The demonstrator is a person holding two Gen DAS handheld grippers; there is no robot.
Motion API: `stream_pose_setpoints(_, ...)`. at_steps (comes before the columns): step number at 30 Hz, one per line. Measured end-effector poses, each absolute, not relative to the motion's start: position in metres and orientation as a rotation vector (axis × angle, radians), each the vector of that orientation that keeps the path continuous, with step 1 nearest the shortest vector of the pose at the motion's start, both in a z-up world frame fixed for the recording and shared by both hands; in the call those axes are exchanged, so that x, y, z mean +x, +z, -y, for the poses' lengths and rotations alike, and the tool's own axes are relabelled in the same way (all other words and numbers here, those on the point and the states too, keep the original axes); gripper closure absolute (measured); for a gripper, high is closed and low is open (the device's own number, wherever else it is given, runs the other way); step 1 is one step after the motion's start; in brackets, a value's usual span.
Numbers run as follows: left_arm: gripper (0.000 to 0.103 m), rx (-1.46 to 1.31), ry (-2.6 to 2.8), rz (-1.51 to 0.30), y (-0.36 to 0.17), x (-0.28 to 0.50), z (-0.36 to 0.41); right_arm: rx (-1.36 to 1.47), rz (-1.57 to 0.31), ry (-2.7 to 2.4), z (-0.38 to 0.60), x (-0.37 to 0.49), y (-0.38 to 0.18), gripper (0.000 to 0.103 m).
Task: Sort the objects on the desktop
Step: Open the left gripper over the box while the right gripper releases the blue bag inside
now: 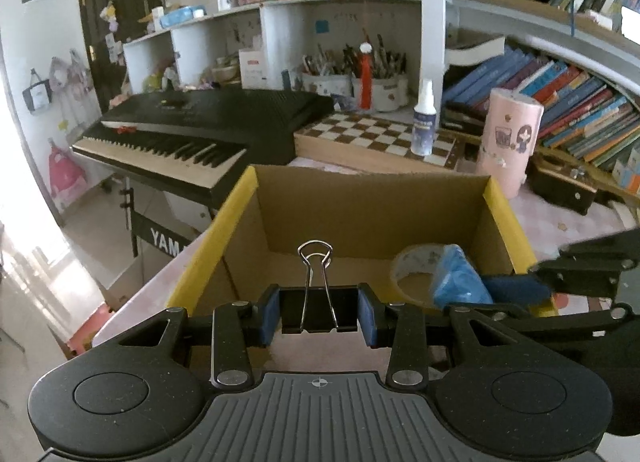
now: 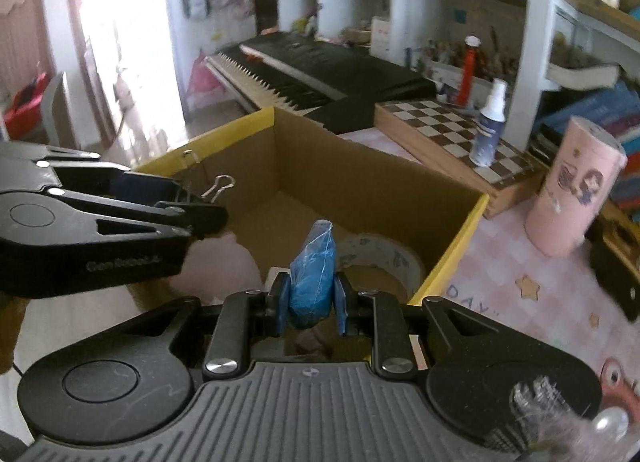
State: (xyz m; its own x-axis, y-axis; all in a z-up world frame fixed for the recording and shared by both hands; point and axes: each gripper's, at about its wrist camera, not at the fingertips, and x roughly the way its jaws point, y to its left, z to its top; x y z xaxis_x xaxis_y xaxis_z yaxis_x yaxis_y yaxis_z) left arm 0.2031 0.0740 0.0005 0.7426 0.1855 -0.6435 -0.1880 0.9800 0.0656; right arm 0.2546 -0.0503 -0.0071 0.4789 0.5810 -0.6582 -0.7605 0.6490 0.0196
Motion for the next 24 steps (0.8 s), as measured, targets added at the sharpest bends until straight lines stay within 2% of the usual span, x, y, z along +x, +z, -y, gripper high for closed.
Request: stream_pose_setpoints(24, 0.064, 0.06, 0.213, -0.843, -0.029, 0.238, -0.062, -0.605, -0.584, 0.925, 0.032, 0.27, -0.027, 0.082)
